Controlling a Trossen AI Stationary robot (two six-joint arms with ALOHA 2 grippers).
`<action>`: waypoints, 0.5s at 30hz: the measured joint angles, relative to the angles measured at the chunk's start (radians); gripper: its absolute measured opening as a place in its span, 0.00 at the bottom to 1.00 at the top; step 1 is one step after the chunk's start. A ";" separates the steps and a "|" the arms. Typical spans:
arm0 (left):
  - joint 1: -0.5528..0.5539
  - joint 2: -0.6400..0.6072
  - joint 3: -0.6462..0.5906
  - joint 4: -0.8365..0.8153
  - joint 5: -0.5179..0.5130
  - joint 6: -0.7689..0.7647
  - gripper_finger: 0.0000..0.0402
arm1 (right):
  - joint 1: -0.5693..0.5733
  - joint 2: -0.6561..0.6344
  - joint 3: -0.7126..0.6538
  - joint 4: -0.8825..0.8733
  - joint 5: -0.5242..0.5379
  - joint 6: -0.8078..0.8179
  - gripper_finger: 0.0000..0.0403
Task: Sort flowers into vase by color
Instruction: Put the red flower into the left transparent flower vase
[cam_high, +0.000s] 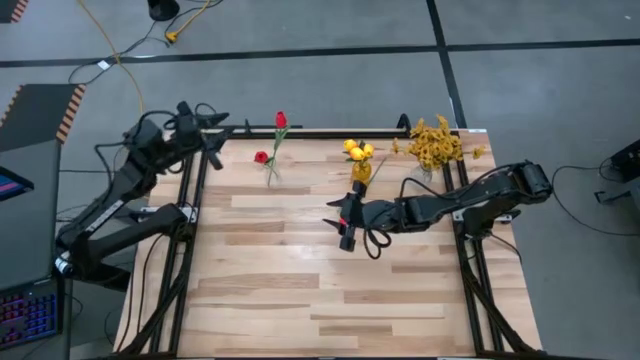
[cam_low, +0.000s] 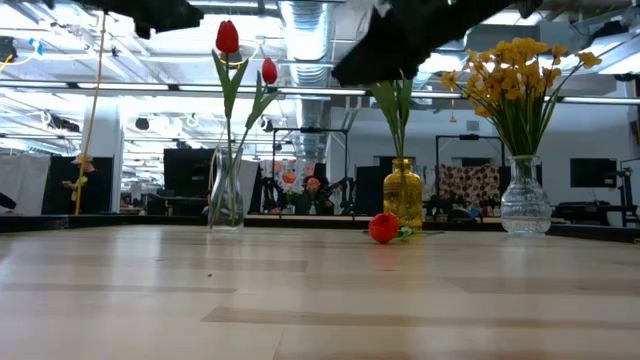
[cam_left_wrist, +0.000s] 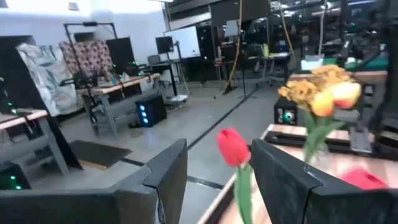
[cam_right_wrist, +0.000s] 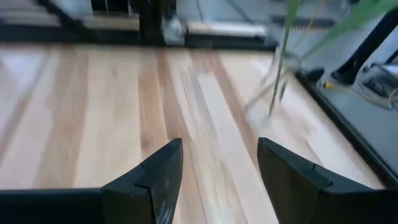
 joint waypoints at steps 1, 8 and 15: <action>-0.002 -0.019 0.000 -0.031 0.007 0.000 0.42 | -0.006 0.000 0.000 -0.031 -0.011 -0.004 0.58; -0.032 -0.129 0.000 -0.254 0.033 -0.002 0.42 | -0.053 0.000 0.000 -0.254 -0.103 -0.005 0.58; -0.071 -0.190 0.000 -0.366 0.035 -0.033 0.42 | -0.113 0.000 0.000 -0.448 -0.115 -0.009 0.58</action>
